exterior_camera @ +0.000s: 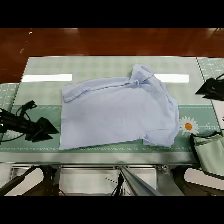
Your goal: Fold the shirts.
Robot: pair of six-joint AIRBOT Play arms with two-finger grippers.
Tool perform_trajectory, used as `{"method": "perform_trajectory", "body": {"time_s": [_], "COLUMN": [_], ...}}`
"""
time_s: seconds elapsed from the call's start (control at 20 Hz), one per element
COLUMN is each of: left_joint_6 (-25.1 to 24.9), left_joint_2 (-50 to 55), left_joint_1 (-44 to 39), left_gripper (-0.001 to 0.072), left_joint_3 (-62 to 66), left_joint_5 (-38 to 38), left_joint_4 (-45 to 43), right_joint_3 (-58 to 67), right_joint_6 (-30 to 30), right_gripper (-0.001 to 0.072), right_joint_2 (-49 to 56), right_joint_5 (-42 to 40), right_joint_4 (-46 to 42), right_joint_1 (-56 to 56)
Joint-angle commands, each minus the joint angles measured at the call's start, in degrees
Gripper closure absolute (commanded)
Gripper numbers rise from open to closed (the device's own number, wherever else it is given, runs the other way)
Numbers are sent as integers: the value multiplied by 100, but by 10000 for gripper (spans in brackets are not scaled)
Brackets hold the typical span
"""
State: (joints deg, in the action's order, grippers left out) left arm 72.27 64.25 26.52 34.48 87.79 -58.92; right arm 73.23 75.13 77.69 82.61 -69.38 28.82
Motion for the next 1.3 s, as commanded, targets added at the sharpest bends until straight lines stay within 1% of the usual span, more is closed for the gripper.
{"method": "perform_trajectory", "body": {"time_s": [0.0, 0.1, 0.15, 0.2, 0.3, 0.5, 0.55, 0.8, 0.85, 0.9, 0.95, 1.0, 1.1, 1.25], "left_joint_6": [-136, -131, -129, -133, -120, -173, -286, -234, -160, -55, -48, -70, -111, -232], "left_joint_2": [-33, -33, -33, -33, -33, 166, 308, 1276, 1436, 1567, 1622, 1622, 1617, 1606], "left_joint_1": [24, 24, 24, 24, 22, -26, -164, -1207, -1346, -1447, -1482, -1473, -1464, -1464], "left_gripper": [144, 145, 144, 144, 145, 145, 146, 147, 194, 349, 537, 683, 689, 690], "left_joint_3": [-586, -693, -704, -708, -723, -835, -831, -826, -826, -826, -826, -826, -815, -815], "left_joint_5": [-79, -76, -74, -109, -404, -1095, -1126, -1381, -1456, -1513, -1532, -1528, -1521, -1519], "left_joint_4": [-149, -702, -866, -848, -621, 284, 402, 413, 413, 411, 413, 411, 409, 409], "right_joint_3": [-826, -850, -848, -850, -850, -848, -848, -848, -848, -848, -850, -850, -957, -1513], "right_joint_6": [-175, -201, -201, -201, -199, -199, -201, -201, -201, -203, -238, -240, -240, -422], "right_gripper": [215, 215, 215, 215, 215, 215, 215, 215, 215, 215, 215, 215, 215, 206], "right_joint_2": [-269, -269, -269, -267, -269, -269, -269, -269, -269, -269, -269, -269, -267, -269], "right_joint_5": [-304, -407, -455, -487, -511, -507, -505, -442, -409, -345, -306, -306, -258, -109], "right_joint_4": [210, 238, 251, 254, 254, 313, 310, 308, 308, 284, 240, 129, -42, 203], "right_joint_1": [278, 275, 275, 273, 275, 273, 273, 275, 273, 275, 275, 275, 293, 382]}}
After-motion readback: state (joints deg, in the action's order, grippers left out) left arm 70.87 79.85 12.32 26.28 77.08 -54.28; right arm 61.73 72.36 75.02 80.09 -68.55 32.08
